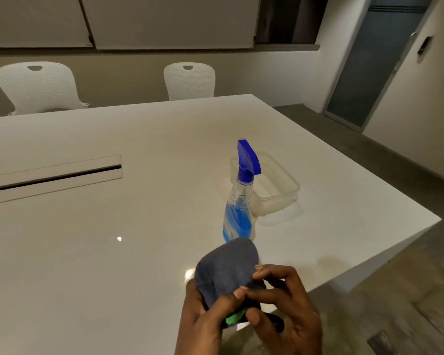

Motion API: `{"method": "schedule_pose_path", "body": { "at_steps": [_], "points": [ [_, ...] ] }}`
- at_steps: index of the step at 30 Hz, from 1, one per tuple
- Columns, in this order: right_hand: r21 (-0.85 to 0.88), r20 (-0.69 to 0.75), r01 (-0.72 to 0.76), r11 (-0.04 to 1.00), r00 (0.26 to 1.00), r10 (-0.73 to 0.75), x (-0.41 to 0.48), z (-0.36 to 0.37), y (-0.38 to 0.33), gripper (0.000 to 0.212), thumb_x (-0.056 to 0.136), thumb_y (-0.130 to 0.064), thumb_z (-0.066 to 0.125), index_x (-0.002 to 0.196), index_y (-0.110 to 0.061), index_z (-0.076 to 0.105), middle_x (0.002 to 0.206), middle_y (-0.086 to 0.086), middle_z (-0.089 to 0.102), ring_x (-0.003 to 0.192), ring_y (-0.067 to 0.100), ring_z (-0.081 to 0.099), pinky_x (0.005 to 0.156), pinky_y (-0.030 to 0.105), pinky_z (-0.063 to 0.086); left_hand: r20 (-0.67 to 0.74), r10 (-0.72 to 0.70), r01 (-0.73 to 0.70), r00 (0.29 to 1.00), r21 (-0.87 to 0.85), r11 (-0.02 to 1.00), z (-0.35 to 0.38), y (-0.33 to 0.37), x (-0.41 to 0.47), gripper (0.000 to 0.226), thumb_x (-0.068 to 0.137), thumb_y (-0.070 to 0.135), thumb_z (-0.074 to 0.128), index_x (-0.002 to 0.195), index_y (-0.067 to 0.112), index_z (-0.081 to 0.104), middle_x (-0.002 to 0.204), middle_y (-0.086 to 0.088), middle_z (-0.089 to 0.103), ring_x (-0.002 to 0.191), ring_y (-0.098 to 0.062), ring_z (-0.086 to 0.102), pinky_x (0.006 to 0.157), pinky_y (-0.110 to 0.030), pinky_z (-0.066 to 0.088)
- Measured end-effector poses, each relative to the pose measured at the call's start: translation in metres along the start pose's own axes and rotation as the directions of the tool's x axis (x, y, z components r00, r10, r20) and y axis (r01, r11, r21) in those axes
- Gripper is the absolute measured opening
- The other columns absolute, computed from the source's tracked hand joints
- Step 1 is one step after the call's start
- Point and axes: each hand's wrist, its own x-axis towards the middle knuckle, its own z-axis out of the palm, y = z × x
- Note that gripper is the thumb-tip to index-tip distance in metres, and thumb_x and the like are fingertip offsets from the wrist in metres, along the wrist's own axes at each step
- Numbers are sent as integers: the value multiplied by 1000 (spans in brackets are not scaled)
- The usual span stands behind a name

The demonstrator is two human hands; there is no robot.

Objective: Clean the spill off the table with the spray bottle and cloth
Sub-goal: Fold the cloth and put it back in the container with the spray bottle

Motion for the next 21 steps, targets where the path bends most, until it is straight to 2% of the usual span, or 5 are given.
{"method": "schedule_pose_path", "body": {
  "at_steps": [3,6,9,16,21],
  "points": [
    [-1,-118,-161,987,980,159,1,-6,10,28,67,-36,90,85,-18,76,110,2,70,89,27,74,65,25,58,166,43,-45,985,10,999,9,15,-8,75,59,29,90,126,13,63,108,-2,82,105,-25,79,91,-44,64],
    [112,-109,-418,901,896,429,18,-24,19,82,44,-69,93,112,-30,68,119,-4,74,109,22,72,86,40,62,109,26,-31,994,51,998,31,8,5,75,34,21,96,102,11,66,107,-28,76,117,-50,69,97,-58,57],
    [219,-6,-556,802,821,570,39,-40,30,103,29,-71,95,122,-38,64,118,-1,78,109,27,75,89,54,63,208,-11,5,978,27,1000,54,20,15,60,56,15,86,113,15,67,99,-10,81,112,-32,77,81,-37,63],
    [345,196,-615,709,786,587,106,-84,47,68,75,-17,78,139,-21,57,121,22,75,105,43,75,90,64,57,446,52,-131,894,148,980,96,47,32,71,90,34,79,144,48,36,133,16,71,126,-4,68,107,-29,57],
    [266,374,-547,794,818,438,175,-110,66,76,79,-6,67,145,-40,51,122,11,77,108,36,75,81,43,65,238,301,-372,923,360,856,160,54,53,69,86,49,62,141,58,22,151,14,54,140,-5,55,120,-34,47]
  ]
}}
